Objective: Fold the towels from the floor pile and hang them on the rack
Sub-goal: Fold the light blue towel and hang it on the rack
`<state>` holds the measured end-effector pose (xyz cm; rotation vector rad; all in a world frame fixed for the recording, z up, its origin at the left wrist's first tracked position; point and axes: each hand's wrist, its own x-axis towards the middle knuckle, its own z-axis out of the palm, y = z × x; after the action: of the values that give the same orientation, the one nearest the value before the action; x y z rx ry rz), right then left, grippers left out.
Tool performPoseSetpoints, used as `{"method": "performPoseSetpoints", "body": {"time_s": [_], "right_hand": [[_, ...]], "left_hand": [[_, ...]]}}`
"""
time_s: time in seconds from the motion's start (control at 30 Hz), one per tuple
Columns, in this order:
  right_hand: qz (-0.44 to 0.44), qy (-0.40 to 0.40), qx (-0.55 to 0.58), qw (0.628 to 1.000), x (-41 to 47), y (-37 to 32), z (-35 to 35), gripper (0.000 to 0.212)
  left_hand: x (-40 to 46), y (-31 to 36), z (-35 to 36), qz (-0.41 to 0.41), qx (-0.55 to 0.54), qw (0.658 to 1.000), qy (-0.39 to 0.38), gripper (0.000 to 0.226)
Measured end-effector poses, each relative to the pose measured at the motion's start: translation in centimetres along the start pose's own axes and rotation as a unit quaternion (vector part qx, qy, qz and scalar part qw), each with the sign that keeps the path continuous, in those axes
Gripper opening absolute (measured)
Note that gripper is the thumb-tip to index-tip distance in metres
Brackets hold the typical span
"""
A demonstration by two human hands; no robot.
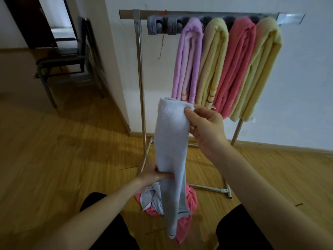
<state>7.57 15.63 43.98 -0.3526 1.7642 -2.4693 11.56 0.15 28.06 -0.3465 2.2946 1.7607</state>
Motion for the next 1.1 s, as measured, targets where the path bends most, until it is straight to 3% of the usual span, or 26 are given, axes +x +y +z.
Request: {"method": "performPoseSetpoints", "body": {"time_s": [0.13,0.2,0.23,0.3,0.4,0.53,0.63,0.67,0.73,0.77,0.8,0.87,0.93,1.1], "right_hand": [[-0.014,0.080,0.024,0.996,0.8,0.1,-1.1,0.006],[-0.022,0.182,0.001,0.983,1.8,1.1,-2.7,0.008],[-0.014,0.239,-0.012,0.971,2.3,1.8,-3.6,0.012],[0.019,0.318,-0.046,0.947,2.9,3.3,-5.6,0.021],[0.084,0.336,-0.100,0.933,2.2,6.5,-8.2,0.019],[0.195,0.212,-0.183,0.940,0.2,11.3,-9.8,0.021],[0.268,0.058,-0.288,0.918,-0.7,12.2,-9.7,0.034],[0.273,-0.022,-0.384,0.882,-0.7,12.0,-9.7,0.038],[0.225,-0.170,-0.580,0.764,-0.4,11.7,-9.5,0.047],[0.177,-0.210,-0.618,0.736,-0.3,11.4,-9.3,0.053],[0.129,-0.240,-0.601,0.751,-0.1,10.8,-8.9,0.058],[0.062,-0.287,-0.448,0.844,0.0,9.0,-8.0,0.063],[0.079,-0.332,-0.291,0.894,-0.1,7.2,-7.2,0.061],[0.154,-0.411,-0.228,0.869,-0.5,6.4,-6.5,0.040]], "left_hand": [[0.7,-2.5,1.0,-0.059,0.019,0.998,-0.015,0.040],[1.2,-3.4,0.8,-0.082,0.036,0.996,-0.003,0.064],[1.4,-3.6,0.5,-0.082,0.041,0.996,0.000,0.066],[1.1,-3.0,-0.2,-0.077,0.038,0.996,-0.005,0.046],[1.0,-1.4,-1.4,-0.052,0.061,0.997,0.005,0.028],[0.2,3.2,-3.0,-0.005,0.075,0.996,-0.047,0.044],[-1.0,7.3,-3.7,0.033,0.142,0.985,-0.097,0.043],[-1.3,8.5,-3.9,0.042,0.162,0.979,-0.117,0.047],[-1.9,10.5,-4.1,0.057,0.200,0.964,-0.168,0.059],[-2.2,11.3,-4.1,0.057,0.218,0.955,-0.191,0.059],[-2.5,12.1,-4.1,0.055,0.234,0.948,-0.211,0.055],[-2.8,13.4,-3.9,0.051,0.254,0.937,-0.235,0.035],[-3.0,14.1,-3.6,0.047,0.273,0.926,-0.255,0.019],[-2.8,14.3,-3.5,0.050,0.306,0.913,-0.266,0.012]]}}
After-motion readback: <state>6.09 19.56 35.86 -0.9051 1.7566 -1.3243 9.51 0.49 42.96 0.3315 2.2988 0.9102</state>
